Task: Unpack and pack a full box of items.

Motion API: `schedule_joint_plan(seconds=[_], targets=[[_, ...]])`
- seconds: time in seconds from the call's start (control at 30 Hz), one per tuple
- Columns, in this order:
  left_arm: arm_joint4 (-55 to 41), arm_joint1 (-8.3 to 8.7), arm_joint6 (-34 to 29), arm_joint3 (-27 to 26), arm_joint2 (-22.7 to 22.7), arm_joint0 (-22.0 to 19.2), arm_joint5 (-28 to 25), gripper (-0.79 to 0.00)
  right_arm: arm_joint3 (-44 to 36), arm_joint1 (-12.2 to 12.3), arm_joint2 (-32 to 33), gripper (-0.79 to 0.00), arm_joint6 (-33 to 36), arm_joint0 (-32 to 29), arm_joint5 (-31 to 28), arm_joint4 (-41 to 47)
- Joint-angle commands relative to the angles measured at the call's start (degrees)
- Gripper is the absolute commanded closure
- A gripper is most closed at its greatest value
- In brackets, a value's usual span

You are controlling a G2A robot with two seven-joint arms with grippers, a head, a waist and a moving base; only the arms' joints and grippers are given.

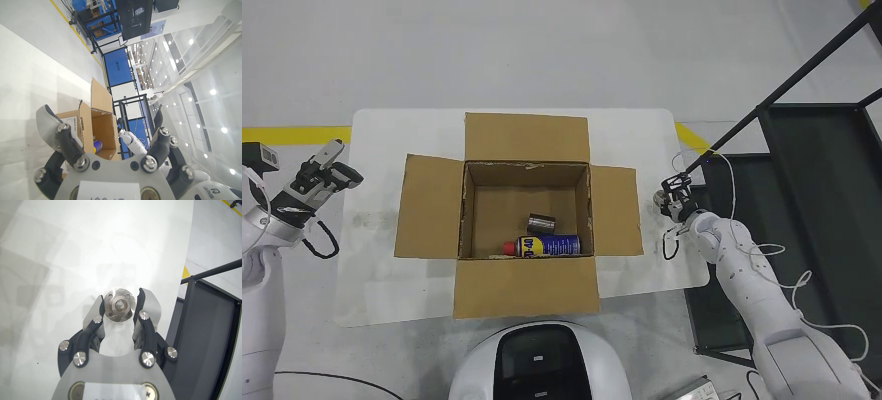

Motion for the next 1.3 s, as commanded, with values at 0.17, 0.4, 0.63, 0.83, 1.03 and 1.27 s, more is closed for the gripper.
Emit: schedule_joint_plan(seconds=[0.17, 0.4, 0.63, 0.83, 1.03, 1.27], targets=[[0.0, 0.00, 0.0, 0.0, 0.0, 0.0, 0.0, -0.785, 1.9, -0.4, -1.1, -0.151, -0.7, 1.1, 0.5, -1.6], [0.0, 0.00, 0.0, 0.0, 0.0, 0.0, 0.0, -0.785, 3.2, -0.5, -1.4, 0.000, -1.9, 1.9, 0.7, -2.6], [0.0, 0.00, 0.0, 0.0, 0.0, 0.0, 0.0, -0.785, 2.6, -0.3, -0.1, 0.000, -3.8, 1.6, -1.3, -0.9], [0.0, 0.00, 0.0, 0.0, 0.0, 0.0, 0.0, -0.785, 1.1, 0.3, 2.8, 0.000, -3.7, -0.6, -6.5, 5.0], [0.0, 0.00, 0.0, 0.0, 0.0, 0.0, 0.0, -0.785, -3.5, 1.3, 7.7, 0.000, -2.0, -4.4, -14.6, 14.8], [0.0, 0.00, 0.0, 0.0, 0.0, 0.0, 0.0, -0.785, -13.2, 2.7, 13.4, 0.000, 1.7, -9.8, -21.5, 24.3]])
